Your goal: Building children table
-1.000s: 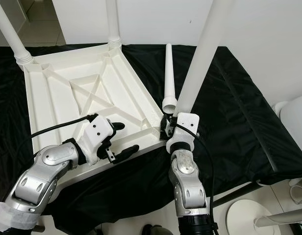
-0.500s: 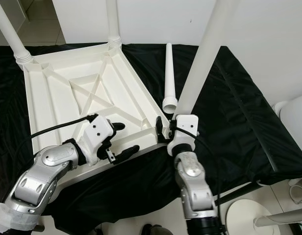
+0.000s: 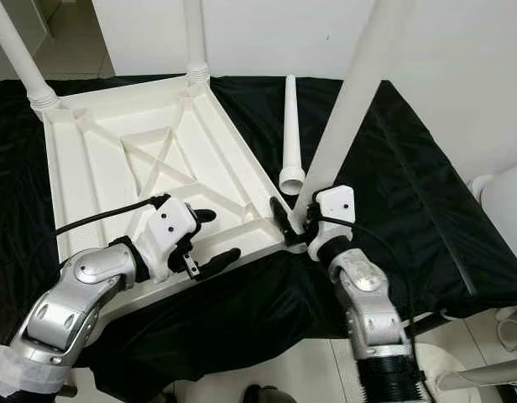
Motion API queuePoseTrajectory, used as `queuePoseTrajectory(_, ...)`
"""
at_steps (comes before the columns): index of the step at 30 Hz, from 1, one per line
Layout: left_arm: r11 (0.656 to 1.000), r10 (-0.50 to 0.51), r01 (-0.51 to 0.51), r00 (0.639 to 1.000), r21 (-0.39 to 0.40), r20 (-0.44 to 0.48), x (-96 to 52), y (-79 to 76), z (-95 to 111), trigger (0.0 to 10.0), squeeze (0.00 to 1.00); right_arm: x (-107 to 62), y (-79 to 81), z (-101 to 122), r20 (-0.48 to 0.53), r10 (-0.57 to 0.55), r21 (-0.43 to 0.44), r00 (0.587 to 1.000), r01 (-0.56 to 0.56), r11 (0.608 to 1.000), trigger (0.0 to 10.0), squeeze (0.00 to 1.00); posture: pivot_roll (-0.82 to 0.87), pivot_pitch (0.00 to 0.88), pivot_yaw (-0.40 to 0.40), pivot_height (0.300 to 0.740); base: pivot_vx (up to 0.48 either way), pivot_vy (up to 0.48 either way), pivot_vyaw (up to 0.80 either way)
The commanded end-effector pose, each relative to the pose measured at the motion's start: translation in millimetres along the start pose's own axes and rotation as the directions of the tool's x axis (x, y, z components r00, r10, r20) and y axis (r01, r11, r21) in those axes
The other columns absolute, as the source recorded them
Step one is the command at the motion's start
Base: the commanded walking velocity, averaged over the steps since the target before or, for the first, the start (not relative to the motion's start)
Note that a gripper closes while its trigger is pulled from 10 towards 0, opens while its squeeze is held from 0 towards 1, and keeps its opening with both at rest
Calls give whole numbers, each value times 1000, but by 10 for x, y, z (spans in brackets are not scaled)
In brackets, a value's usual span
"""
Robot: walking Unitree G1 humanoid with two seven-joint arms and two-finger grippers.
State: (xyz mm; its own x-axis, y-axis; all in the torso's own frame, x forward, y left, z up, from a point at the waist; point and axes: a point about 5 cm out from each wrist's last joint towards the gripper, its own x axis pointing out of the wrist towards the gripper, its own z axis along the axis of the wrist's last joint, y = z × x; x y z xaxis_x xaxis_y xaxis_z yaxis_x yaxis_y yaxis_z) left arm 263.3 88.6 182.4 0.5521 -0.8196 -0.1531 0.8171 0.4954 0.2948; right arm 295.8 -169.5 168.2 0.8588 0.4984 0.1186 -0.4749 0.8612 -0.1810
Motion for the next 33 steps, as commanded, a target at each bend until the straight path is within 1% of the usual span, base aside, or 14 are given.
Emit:
queuePoseTrajectory(1,1000,27,-27,1000,4,-14,11,0,-27,10000,0,-16,-15,-45,0,78,4,997,-78,997,4078,0,92,111,-31,740,0,0,0)
queuePoseTrajectory(3,1000,28,-28,999,5,-15,11,0,-28,10000,0,-16,-17,-54,-1,96,3,995,-96,995,4078,0,92,111,-31,740,0,0,0)
queuePoseTrajectory(4,1000,29,-28,999,5,-15,9,5,-27,10000,0,-11,-20,-60,-3,104,-1,995,-104,995,2118,0,93,117,-21,740,0,0,0)
queuePoseTrajectory(5,1000,29,-28,999,5,-15,9,5,-27,10000,0,-11,-20,-60,-3,104,-1,995,-104,995,2118,0,93,117,-21,740,0,0,0)
queuePoseTrajectory(6,1000,30,-29,999,7,-15,9,9,-25,10000,0,-9,-29,-69,-4,112,3,994,-112,994,0,0,94,116,-25,740,0,0,0)
queuePoseTrajectory(13,999,41,-41,999,3,-22,-21,21,-37,10000,0,-23,-51,-131,-19,125,25,992,-124,992,0,0,101,122,-26,740,0,0,0)
queuePoseTrajectory(14,999,42,-42,999,4,-22,-21,17,-36,10000,0,-27,-45,-145,-20,122,30,992,-122,992,4980,0,104,125,-25,740,0,0,0)
queuePoseTrajectory(15,999,42,-42,999,4,-22,-21,17,-36,10000,0,-27,-45,-145,-20,122,30,992,-122,992,4980,0,104,125,-25,740,0,0,0)
queuePoseTrajectory(16,999,42,-42,999,4,-22,-21,14,-34,10000,0,-30,-42,-154,-20,121,33,992,-121,992,10000,0,104,125,-25,740,0,0,0)
queuePoseTrajectory(23,999,50,-50,998,1,-27,-40,30,-40,10000,0,-39,3,-168,8,60,104,998,-60,993,10000,0,110,129,-30,740,0,0,0)
queuePoseTrajectory(24,999,51,-51,998,1,-27,-43,36,-35,10000,0,-28,20,-159,11,22,123,1000,-24,992,10000,0,112,137,-31,740,0,0,0)
queuePoseTrajectory(29,999,53,-53,998,1,-28,-45,42,-34,10000,0,-11,25,-163,-3,-20,124,1000,21,992,10000,0,110,139,-29,740,0,0,0)
queuePoseTrajectory(31,999,53,-53,998,-1,-29,-46,38,-38,10000,0,31,50,-162,-36,-112,118,993,115,986,10000,0,113,142,-26,740,0,0,0)
queuePoseTrajectory(33,999,51,-51,998,-2,-30,-44,29,-42,10000,0,66,121,-141,-50,-162,135,985,168,977,10000,0,122,141,-27,740,0,0,0)
